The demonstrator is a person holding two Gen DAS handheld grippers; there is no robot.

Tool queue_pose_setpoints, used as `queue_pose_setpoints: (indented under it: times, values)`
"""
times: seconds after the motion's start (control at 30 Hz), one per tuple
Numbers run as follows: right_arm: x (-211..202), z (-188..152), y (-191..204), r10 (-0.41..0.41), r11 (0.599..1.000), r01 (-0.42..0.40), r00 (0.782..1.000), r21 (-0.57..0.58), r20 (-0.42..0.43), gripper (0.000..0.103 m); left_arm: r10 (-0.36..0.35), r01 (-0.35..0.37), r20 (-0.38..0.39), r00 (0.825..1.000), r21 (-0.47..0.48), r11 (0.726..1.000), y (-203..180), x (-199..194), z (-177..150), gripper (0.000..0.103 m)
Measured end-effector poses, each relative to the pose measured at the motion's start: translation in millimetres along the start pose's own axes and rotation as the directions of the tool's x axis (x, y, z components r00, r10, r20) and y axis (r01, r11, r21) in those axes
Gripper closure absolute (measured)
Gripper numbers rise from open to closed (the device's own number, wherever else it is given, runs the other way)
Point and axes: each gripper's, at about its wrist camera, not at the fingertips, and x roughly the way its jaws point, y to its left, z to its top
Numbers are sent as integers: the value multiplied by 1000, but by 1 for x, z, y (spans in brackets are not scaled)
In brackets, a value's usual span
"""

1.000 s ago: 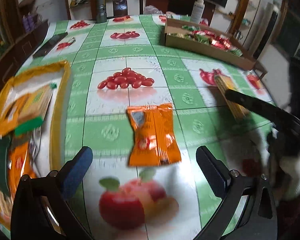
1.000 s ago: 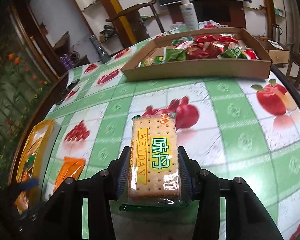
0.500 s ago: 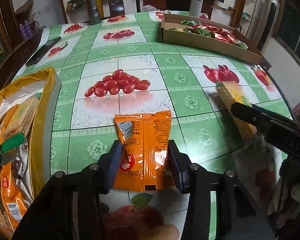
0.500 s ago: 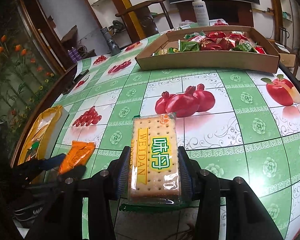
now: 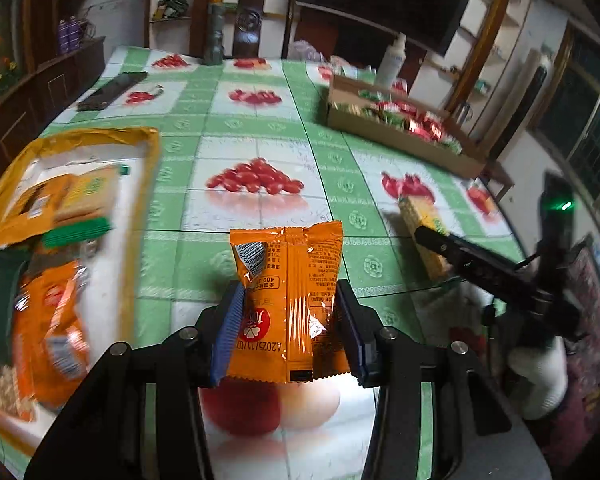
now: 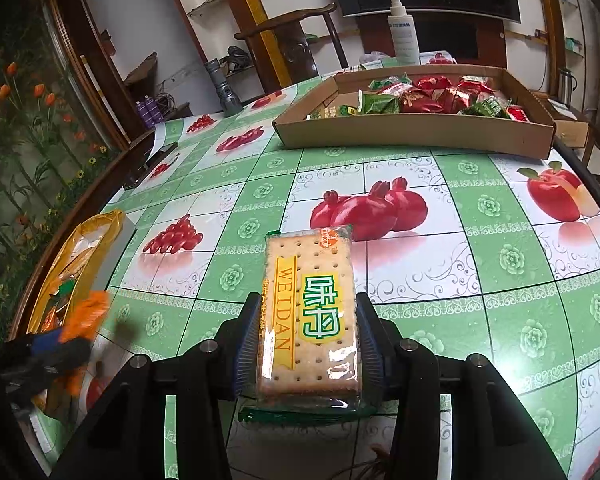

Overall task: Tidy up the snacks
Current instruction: 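Grasp the orange snack bag with the left gripper while the right grasps the second WEIDAN pack, then carry both items over the white tray and release them inside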

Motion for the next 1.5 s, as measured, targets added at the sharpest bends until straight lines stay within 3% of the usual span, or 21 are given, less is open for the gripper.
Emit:
queue_pose_setpoints:
  times: [0.23, 0.37, 0.57, 0.73, 0.97, 1.17, 1.37, 1.5]
  values:
    - [-10, -5, 4, -12, 1000, 11, 1000, 10, 23, 56, 35, -22, 98, 995, -125, 992, 61, -54, -7, 59]
    - [-22, -8, 25, 59, 998, -59, 998, 23, 13, 56, 69, -41, 127, 990, -209, 977, 103, -72, -16, 59]
    - [-26, -8, 101, 166, 982, -169, 985, -78, -48, 56, 101, -58, 125, 987, -307, 950, 153, -79, -34, 59]
    - [-17, -7, 169, 254, 953, -269, 960, -137, -120, 56, 113, -70, 102, 988, -351, 934, 179, -75, -45, 59]
    - [11, -11, 251, 284, 918, -328, 936, -223, -208, 56, 98, -58, 89, 991, -374, 926, 198, -66, -48, 58]
    - [42, -10, 298, 252, 903, -321, 934, -286, -254, 56, 55, -18, 91, 994, -365, 931, 198, -61, -46, 55]
    - [69, -5, 323, 219, 900, -293, 944, -323, -245, 54, 49, 1, 126, 991, -371, 929, 201, -78, -47, 43]
    - [59, -5, 318, 239, 900, -296, 949, -320, -205, 51, 70, -14, 137, 988, -370, 929, 201, -87, -47, 37]
